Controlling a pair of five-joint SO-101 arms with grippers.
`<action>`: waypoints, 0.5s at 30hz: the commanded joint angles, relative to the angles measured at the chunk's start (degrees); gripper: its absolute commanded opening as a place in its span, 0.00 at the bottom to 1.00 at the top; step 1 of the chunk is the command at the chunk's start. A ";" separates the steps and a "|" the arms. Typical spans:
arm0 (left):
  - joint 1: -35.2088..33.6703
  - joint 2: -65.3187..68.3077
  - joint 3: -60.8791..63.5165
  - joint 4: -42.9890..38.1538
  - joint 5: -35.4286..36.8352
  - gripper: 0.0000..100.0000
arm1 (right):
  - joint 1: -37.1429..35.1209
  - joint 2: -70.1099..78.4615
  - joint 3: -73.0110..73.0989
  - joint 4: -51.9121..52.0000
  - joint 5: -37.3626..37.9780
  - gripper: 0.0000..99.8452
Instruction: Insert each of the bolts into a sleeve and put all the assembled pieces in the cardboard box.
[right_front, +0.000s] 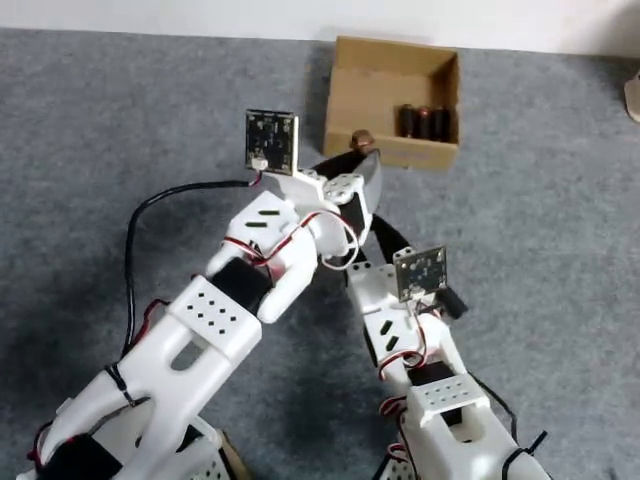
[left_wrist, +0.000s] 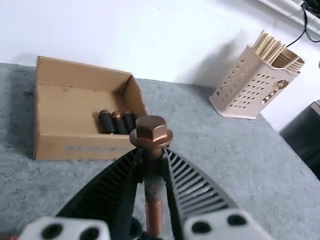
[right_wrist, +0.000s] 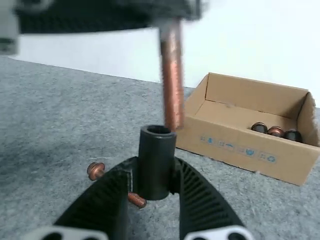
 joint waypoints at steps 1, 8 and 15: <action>0.92 -1.98 0.57 -1.58 -0.62 0.00 | -0.48 -0.92 5.58 -0.04 0.79 0.00; 0.75 -2.42 0.84 -1.58 -5.54 0.00 | -0.48 -0.92 5.58 -0.04 0.79 0.00; 0.57 -2.42 -0.48 -2.81 -4.57 0.00 | -0.57 -0.92 5.58 -0.04 0.79 0.00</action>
